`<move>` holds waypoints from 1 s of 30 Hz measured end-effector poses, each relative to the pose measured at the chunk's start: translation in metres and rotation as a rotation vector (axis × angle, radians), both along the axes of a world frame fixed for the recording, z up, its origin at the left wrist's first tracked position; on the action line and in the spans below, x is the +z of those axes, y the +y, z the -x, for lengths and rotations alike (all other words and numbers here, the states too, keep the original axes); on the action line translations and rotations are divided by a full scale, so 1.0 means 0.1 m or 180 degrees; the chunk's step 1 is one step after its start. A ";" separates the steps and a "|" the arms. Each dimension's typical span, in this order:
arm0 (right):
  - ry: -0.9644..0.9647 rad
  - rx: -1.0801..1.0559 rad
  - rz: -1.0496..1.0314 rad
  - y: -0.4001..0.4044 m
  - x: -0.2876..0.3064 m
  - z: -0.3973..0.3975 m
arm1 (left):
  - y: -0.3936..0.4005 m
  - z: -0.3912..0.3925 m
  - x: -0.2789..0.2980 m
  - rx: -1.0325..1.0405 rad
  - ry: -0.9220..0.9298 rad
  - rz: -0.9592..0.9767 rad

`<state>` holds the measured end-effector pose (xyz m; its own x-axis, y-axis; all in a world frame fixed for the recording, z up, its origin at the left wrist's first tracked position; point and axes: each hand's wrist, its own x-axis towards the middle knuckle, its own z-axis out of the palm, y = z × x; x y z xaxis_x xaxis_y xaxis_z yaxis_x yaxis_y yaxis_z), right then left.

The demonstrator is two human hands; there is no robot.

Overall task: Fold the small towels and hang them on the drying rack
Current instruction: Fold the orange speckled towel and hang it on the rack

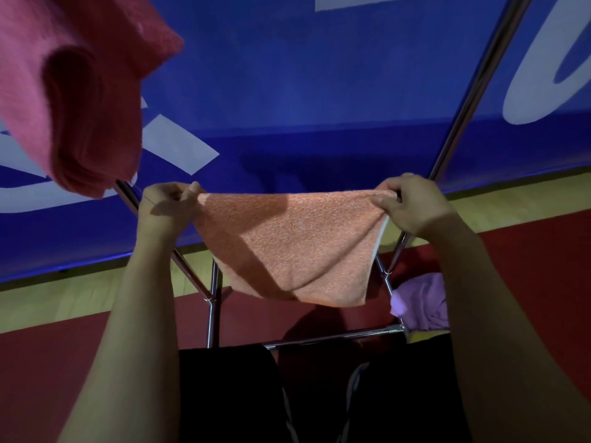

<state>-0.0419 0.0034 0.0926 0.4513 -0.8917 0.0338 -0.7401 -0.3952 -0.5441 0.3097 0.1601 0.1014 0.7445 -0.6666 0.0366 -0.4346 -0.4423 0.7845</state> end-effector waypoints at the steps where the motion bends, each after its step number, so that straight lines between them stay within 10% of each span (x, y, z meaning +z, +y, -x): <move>1: -0.0016 -0.0001 0.0049 -0.01 0.01 -0.01 | 0.01 -0.02 0.00 0.0062 0.0007 -0.0008; 13: -0.0779 0.0514 0.0225 0.21 0.17 -0.18 | 0.01 -0.12 -0.12 -0.0552 -0.0042 -0.1604; 22: -0.0923 0.0479 0.0325 0.24 0.19 -0.28 | -0.06 -0.01 -0.09 -0.0598 -0.0172 -0.1561; 30: -0.1027 0.1021 0.0225 0.45 0.24 -0.54 | -0.14 0.97 0.26 -0.2944 0.0121 -0.0658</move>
<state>0.0123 0.0485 0.1167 0.6607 -0.6990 0.2736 -0.3714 -0.6211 -0.6901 0.2124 0.1458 0.1274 -0.0839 -0.9833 -0.1616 -0.6580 -0.0671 0.7500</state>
